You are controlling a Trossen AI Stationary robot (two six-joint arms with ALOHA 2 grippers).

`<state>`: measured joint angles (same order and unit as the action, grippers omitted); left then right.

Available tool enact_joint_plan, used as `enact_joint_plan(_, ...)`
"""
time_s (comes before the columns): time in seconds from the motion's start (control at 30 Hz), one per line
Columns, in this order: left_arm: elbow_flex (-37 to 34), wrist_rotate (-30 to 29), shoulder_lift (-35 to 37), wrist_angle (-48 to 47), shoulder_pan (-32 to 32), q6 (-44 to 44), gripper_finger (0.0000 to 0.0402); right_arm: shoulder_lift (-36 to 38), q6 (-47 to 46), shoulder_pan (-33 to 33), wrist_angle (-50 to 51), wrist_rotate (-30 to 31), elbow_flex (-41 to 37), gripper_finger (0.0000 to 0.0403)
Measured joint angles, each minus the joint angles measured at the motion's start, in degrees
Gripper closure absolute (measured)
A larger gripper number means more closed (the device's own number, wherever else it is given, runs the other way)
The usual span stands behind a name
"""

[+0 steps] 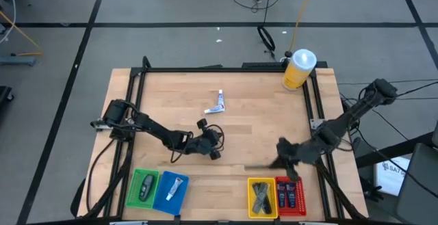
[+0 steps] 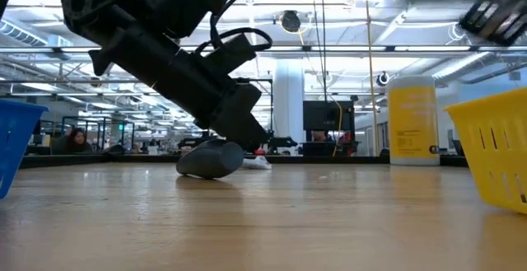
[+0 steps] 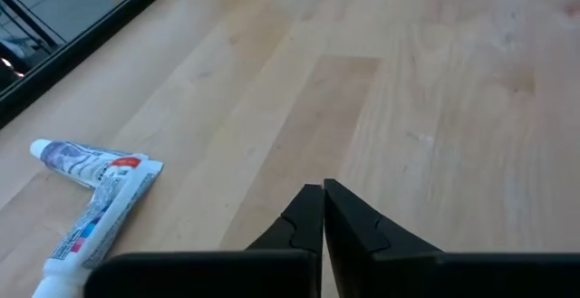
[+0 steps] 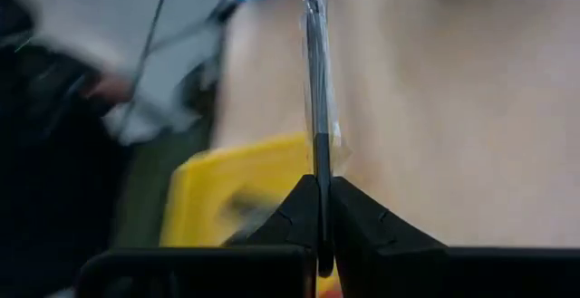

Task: Pick & Place Travel size toiletries
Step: Put the black comb into the yellow bin

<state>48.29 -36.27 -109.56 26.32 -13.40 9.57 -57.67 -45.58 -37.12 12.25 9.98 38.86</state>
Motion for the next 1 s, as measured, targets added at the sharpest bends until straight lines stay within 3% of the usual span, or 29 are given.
enact_joint_plan(0.1, 0.0, -0.1, 0.0, 0.6, -0.2, 0.5, 0.0381, -5.6, -3.5, -3.0, 8.5, -8.0, 9.5, 0.0397)
enact_joint_plan(0.23, 0.0, -0.1, 0.0, 1.5, 0.1, 0.6, 0.0392, -15.8, 0.3, -3.2, 21.9, -18.6, 21.6, 0.0397)
enact_joint_plan(0.33, 0.0, -0.1, 0.0, 2.2, 0.7, 0.6, 0.0399, -23.7, 12.1, -1.3, 33.7, -23.3, 30.4, 0.0397)
enact_joint_plan(0.43, 0.0, -0.1, 0.0, 2.3, 1.5, 0.4, 0.0393, -29.7, 30.6, 0.5, 38.6, -23.3, 36.0, 0.0393)
enact_joint_plan(0.53, 0.0, 0.2, 0.0, 2.3, 1.9, 0.4, 0.0382, -33.5, 49.3, 2.2, 38.6, -23.6, 37.2, 0.0390)
enact_joint_plan(0.7, 0.0, 0.2, 0.0, 1.5, 1.4, 1.0, 0.0381, -37.8, 68.0, 5.1, 41.0, -27.8, 37.1, 0.0391)
enact_joint_plan(1.0, 0.1, 0.3, 0.0, -1.2, 0.1, 3.8, 0.0395, -39.1, 78.1, 8.3, 32.3, -32.5, 34.4, 0.0385)
